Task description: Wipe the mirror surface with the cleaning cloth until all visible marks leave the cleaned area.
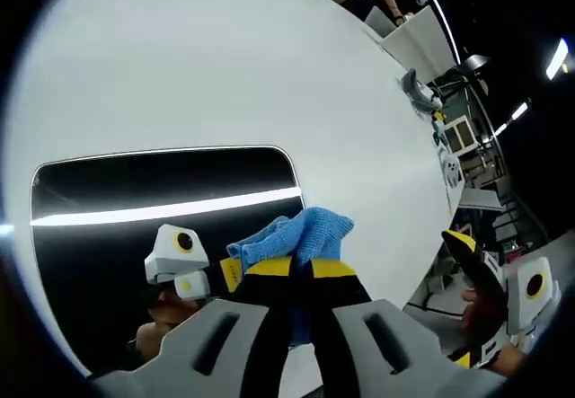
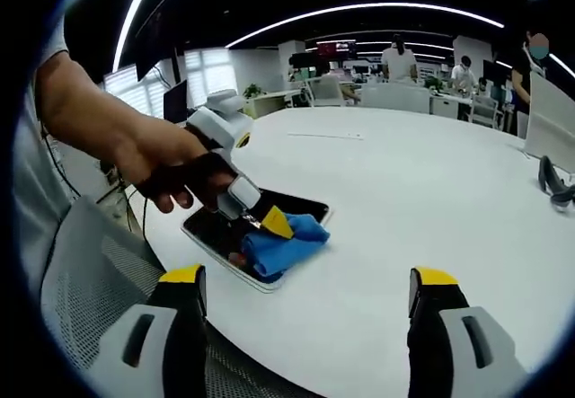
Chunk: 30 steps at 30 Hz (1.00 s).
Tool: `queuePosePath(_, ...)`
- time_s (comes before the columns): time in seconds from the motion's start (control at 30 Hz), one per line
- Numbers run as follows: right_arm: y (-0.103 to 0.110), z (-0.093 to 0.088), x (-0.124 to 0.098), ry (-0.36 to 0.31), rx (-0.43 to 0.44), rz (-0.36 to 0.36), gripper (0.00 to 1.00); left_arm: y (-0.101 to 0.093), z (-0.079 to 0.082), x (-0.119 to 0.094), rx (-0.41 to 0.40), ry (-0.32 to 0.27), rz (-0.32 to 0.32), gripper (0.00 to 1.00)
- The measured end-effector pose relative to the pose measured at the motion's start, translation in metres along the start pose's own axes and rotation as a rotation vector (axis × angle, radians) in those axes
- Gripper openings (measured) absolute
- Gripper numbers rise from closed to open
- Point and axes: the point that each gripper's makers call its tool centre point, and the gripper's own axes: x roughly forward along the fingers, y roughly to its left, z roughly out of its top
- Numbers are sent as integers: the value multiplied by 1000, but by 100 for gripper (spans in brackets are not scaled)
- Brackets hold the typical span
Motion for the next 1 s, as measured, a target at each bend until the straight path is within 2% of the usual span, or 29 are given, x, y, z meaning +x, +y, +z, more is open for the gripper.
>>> queuePosePath(0.33,0,1,0,0,7,-2,92,5,21,7,15,-4,0,4)
queuePosePath(1.0,-1,-1,0,7,11,-7,91,12,49,15,25,-6,-5,4)
